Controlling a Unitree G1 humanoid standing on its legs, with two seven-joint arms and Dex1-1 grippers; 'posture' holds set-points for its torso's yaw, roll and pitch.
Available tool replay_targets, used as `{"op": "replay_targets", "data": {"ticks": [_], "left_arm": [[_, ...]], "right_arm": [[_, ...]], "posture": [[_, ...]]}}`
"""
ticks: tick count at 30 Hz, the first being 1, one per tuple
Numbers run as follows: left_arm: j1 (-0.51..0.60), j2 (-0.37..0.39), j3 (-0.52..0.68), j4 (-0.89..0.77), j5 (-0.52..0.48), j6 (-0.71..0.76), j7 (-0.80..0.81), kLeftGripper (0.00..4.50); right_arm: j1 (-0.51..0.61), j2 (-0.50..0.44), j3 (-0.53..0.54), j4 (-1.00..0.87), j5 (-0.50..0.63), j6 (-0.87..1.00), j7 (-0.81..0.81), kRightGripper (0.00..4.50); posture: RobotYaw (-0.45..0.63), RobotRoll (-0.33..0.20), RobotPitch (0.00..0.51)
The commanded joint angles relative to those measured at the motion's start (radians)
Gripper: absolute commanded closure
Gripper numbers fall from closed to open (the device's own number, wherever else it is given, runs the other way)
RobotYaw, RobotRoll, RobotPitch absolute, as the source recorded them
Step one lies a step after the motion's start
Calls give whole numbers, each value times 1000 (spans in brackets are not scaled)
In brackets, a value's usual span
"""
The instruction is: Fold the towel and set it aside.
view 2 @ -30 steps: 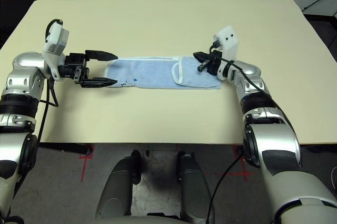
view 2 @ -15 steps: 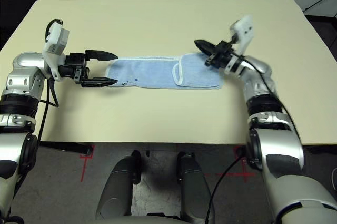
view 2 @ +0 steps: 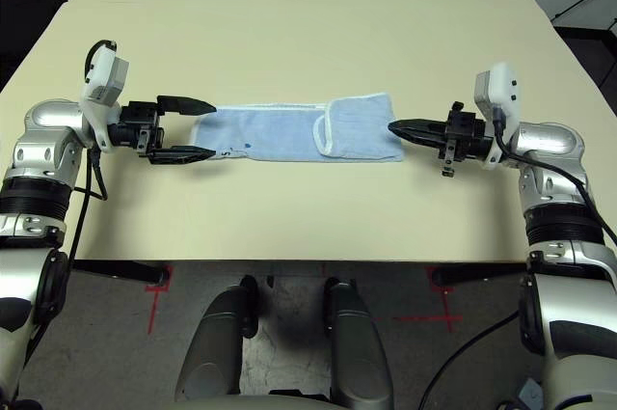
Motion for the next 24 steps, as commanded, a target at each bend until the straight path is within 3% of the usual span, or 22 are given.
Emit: {"op": "replay_targets", "data": {"ticks": [1, 5, 14, 17, 20, 24], "left_arm": [[17, -1, 0, -23, -10, 7, -2, 0], [17, -1, 4, -16, -7, -4, 5, 0], [22, 8, 60, -34, -35, 47, 86, 0], [35, 17, 74, -48, -34, 65, 124, 0], [131, 10, 111, -199, -98, 198, 191, 0], [204, 4, 137, -296, -134, 240, 245, 0]], "right_arm": [[6, -25, 8, 21, -17, -44, 13, 4486], [17, -45, 0, 21, -15, -64, 26, 3508], [108, -131, -58, -20, 55, -51, 76, 156], [125, -125, -66, -13, 56, -74, 69, 25], [133, -100, -68, -4, 60, -87, 52, 25], [119, -75, -64, 5, 69, -72, 42, 25]], "posture": [[-9, 0, 214], [-10, 0, 212], [-20, 0, 209], [-25, 0, 209], [-15, 0, 212], [-2, 0, 216]]}}
